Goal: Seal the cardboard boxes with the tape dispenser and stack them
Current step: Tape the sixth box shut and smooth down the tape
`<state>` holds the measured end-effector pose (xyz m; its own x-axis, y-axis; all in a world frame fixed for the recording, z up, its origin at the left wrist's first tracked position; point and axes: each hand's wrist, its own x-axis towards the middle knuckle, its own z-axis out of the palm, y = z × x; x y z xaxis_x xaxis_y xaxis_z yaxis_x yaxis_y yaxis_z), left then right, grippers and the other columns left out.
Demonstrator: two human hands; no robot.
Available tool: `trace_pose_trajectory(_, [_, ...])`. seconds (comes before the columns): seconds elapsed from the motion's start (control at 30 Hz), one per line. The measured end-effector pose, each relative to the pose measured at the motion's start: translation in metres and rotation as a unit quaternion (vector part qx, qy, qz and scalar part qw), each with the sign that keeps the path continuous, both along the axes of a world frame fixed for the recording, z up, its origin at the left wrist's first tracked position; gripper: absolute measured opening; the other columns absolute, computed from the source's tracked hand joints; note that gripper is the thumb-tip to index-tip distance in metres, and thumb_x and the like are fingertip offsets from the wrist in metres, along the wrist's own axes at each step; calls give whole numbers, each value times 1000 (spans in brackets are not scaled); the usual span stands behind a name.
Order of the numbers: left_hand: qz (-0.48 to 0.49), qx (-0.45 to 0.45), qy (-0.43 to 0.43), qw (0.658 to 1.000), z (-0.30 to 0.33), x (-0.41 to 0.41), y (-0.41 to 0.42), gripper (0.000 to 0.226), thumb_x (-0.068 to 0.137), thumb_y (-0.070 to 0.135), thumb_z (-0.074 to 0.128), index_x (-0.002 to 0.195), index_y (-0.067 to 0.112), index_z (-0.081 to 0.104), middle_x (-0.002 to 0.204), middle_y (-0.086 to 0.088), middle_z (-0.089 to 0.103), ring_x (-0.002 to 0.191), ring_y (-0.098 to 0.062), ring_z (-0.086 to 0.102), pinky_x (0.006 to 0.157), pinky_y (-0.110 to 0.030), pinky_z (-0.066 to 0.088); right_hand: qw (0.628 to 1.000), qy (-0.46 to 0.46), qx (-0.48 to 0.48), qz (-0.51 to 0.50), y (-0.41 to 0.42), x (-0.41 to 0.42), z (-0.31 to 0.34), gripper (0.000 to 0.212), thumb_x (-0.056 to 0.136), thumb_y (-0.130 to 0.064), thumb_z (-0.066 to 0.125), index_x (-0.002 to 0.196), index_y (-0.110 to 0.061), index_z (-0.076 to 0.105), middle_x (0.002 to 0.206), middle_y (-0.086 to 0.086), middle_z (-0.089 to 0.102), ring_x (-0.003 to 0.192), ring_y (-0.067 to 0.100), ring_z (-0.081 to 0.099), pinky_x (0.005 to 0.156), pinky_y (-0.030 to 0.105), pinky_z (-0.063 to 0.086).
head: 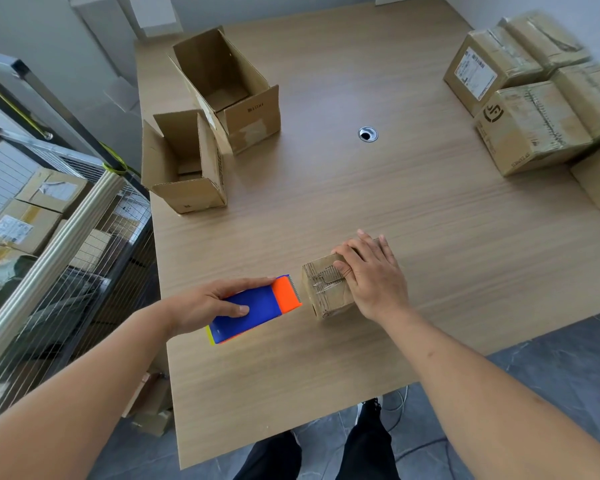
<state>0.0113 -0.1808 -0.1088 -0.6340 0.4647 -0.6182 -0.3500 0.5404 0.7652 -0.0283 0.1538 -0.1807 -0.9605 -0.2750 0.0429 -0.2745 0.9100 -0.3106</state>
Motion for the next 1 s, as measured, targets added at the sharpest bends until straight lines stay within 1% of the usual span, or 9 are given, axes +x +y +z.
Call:
trace_pose_trajectory(0.17, [-8,-7,12,1000,-4,3,10,63,103,13,57,140,63,46,144,34,48,132,1,46,118,-37,33,1000,-1,0,3,0,1,2,48,102,-63,25,127,-36,56,130,-14,53,151,17,27,127,42,7])
trace_pose_trajectory(0.23, [-27,-28,30,999,-4,5,18,62,105,20,54,140,69,39,146,38,43,134,2,44,118,-35,32,1000,-9,2,11,1,2,4,55,97,-74,27,127,-36,55,133,-13,51,152,18,24,127,44,7])
trace_pose_trajectory(0.37, [-66,-83,89,990,-4,8,29,56,106,37,49,142,74,25,150,35,38,132,-6,46,113,-35,36,999,-16,26,21,0,2,10,75,81,-93,36,129,-38,51,138,-15,47,153,17,21,127,46,5])
trace_pose_trajectory(0.53, [-72,-102,105,987,-8,7,35,49,107,47,43,145,71,22,141,32,45,117,-5,53,97,-29,44,999,-17,31,24,0,2,13,78,78,-95,38,131,-40,50,140,-14,47,153,16,20,127,47,6])
trace_pose_trajectory(0.7, [-101,-154,66,981,-21,5,30,45,106,52,40,148,64,27,146,19,48,122,-13,51,105,-35,41,999,-26,34,29,0,2,14,79,77,-97,36,132,-41,49,142,-15,45,154,16,18,127,47,3])
trace_pose_trajectory(0.8, [-76,-145,66,984,-24,8,27,45,106,52,41,146,66,26,144,19,49,121,-13,52,105,-36,42,998,-41,49,30,-2,0,18,80,78,-97,33,135,-41,47,147,-13,42,155,17,14,127,48,1])
trace_pose_trajectory(0.87, [-65,-136,77,986,-19,7,26,46,106,52,42,145,69,24,143,22,48,123,-13,52,104,-36,41,995,-65,72,23,-7,2,22,80,79,-94,32,138,-41,43,158,-7,32,157,20,4,126,52,-5])
trace_pose_trajectory(0.93, [-55,-140,89,985,-14,6,24,49,106,50,43,144,71,21,140,22,49,120,-14,53,102,-35,42,991,-97,92,-29,-20,8,29,81,79,-89,33,146,-43,35,169,6,5,156,27,-10,122,57,-12])
trace_pose_trajectory(1.0, [-47,-145,96,984,-9,5,20,55,105,49,47,142,75,17,136,15,55,112,-18,57,100,-41,46,979,-133,99,-115,-41,19,37,87,81,-83,35,156,-44,17,167,13,-20,153,35,-21,119,61,-9])
